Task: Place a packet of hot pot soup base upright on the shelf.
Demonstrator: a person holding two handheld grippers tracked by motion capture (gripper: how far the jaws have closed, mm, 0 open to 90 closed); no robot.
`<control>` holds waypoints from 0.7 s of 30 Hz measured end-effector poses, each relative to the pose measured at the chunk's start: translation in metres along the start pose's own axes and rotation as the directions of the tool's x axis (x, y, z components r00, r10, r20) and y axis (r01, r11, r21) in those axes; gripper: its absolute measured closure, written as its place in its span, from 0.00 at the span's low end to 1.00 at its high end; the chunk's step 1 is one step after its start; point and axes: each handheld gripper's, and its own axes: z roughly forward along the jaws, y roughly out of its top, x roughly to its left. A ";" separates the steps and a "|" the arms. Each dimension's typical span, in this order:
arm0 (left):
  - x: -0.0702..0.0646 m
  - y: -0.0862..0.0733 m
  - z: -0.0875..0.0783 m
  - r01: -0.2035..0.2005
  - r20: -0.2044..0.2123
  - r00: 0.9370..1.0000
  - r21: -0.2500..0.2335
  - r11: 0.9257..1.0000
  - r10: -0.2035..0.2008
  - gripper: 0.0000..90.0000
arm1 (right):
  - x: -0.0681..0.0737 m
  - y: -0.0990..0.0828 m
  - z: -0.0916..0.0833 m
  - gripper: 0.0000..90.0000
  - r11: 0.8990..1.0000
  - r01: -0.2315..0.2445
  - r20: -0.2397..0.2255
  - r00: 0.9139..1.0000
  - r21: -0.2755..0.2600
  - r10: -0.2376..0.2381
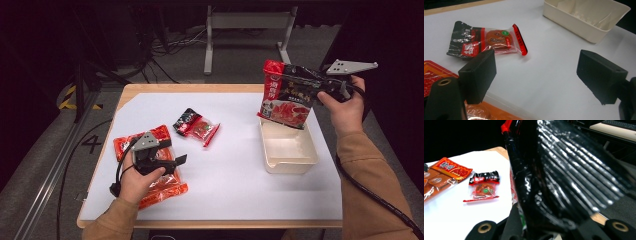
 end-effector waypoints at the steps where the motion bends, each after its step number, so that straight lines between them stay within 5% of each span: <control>1: 0.000 0.000 -0.001 -0.004 -0.004 1.000 -0.001 1.000 0.004 0.19 | -0.002 -0.001 0.000 0.92 1.000 0.001 0.002 1.000 0.000 -0.001; 11: 0.002 -0.003 -0.009 0.014 -0.015 1.000 -0.009 1.000 -0.014 0.19 | -0.011 0.000 0.001 0.92 1.000 0.012 0.008 1.000 0.000 -0.012; 21: 0.003 -0.012 -0.024 0.036 -0.057 0.998 -0.022 0.999 -0.038 0.18 | -0.020 0.003 0.007 0.92 0.999 0.036 -0.041 0.998 -0.018 -0.037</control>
